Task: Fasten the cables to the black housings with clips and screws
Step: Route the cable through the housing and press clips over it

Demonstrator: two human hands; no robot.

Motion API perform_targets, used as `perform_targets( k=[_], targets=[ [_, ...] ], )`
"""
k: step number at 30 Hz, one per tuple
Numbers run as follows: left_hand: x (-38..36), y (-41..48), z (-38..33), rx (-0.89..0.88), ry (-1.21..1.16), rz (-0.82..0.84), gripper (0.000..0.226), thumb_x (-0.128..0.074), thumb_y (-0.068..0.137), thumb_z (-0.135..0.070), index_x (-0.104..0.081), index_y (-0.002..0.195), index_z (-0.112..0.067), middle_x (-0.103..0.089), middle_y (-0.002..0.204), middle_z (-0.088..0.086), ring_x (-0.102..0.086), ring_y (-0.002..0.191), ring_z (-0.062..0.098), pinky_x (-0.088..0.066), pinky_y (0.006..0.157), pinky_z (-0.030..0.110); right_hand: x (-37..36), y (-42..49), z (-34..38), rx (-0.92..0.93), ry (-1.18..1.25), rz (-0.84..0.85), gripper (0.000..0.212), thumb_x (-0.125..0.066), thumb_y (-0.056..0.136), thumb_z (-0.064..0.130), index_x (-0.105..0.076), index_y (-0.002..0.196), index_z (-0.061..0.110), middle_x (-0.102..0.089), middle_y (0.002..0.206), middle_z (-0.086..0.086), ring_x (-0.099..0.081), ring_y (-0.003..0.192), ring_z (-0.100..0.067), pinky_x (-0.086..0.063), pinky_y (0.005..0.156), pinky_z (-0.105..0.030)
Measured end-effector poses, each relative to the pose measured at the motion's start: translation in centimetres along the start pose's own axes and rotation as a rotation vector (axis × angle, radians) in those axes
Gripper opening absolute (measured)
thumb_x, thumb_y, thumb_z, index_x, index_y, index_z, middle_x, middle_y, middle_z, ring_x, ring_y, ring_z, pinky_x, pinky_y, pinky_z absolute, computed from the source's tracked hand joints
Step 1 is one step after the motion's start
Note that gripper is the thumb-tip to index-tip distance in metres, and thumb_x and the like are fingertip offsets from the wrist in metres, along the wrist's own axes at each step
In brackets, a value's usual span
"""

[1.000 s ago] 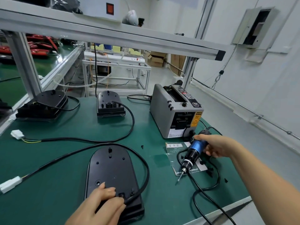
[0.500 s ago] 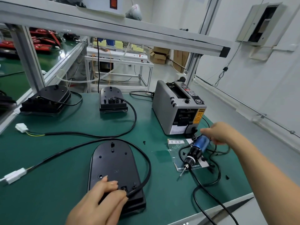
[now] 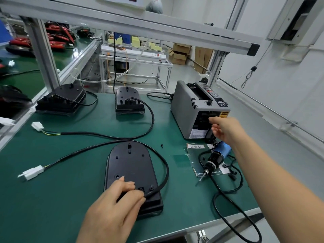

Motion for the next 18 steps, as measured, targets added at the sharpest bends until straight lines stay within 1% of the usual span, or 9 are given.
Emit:
perform_targets(
  k=[3,6,9,12,14,18],
  targets=[
    [0.01,0.02,0.06,-0.002,0.011,-0.010,0.027,-0.052,0.083,-0.031,-0.071,0.068,-0.018,-0.063,0.080,-0.001,-0.056,0.095,0.003,-0.045,0.089,0.020,-0.29,0.06,0.06,0.000,0.023,-0.032,0.012,-0.068,0.084,0.013,-0.059,0.083,0.006,-0.047,0.057,-0.002,-0.045,0.040,-0.009,-0.044,0.039,-0.015],
    [0.01,-0.09,0.16,-0.005,0.017,-0.022,0.027,-0.052,0.083,-0.031,-0.071,0.068,-0.019,-0.063,0.080,-0.001,-0.056,0.093,0.004,-0.046,0.087,0.022,-0.46,0.23,0.02,0.000,0.028,-0.074,0.014,-0.066,0.084,0.012,-0.055,0.077,0.009,-0.046,0.057,-0.002,-0.044,0.044,-0.011,-0.043,0.037,-0.016],
    [0.04,-0.15,0.16,-0.009,0.009,-0.040,0.025,-0.052,0.083,-0.031,-0.070,0.069,-0.020,-0.063,0.081,-0.001,-0.056,0.094,0.004,-0.046,0.087,0.022,-0.45,0.37,-0.02,0.010,0.028,-0.102,0.012,-0.065,0.084,0.011,-0.055,0.078,0.008,-0.046,0.056,-0.003,-0.044,0.042,-0.010,-0.042,0.037,-0.017],
    [0.04,-0.26,0.16,-0.015,-0.007,-0.051,0.022,-0.052,0.084,-0.031,-0.068,0.071,-0.022,-0.063,0.082,-0.002,-0.057,0.096,0.004,-0.046,0.087,0.023,-0.34,0.39,-0.11,0.013,0.033,-0.116,0.010,-0.064,0.084,0.010,-0.056,0.080,0.007,-0.047,0.057,-0.003,-0.044,0.045,-0.012,-0.043,0.040,-0.017],
    [0.01,-0.32,0.27,-0.017,-0.007,-0.053,0.023,-0.053,0.084,-0.030,-0.069,0.070,-0.022,-0.062,0.082,-0.003,-0.057,0.097,0.003,-0.046,0.088,0.023,-0.37,0.34,-0.11,0.013,0.036,-0.125,0.011,-0.064,0.084,0.010,-0.055,0.078,0.008,-0.047,0.057,-0.003,-0.044,0.044,-0.011,-0.042,0.039,-0.018],
    [0.01,-0.39,0.34,-0.018,-0.016,-0.059,0.021,-0.053,0.084,-0.030,-0.068,0.072,-0.022,-0.061,0.083,-0.005,-0.057,0.096,0.000,-0.043,0.096,0.022,-0.33,0.26,-0.11,0.018,0.054,-0.154,0.012,-0.063,0.083,0.009,-0.054,0.075,0.009,-0.047,0.056,-0.003,-0.042,0.043,-0.011,-0.040,0.037,-0.017]
  ],
)
Point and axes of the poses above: each hand's wrist, its own y-axis towards the middle knuckle, its own x-axis out of the back of the hand, z = x × y, the point moved 9 cm from there along y, towards the middle knuckle
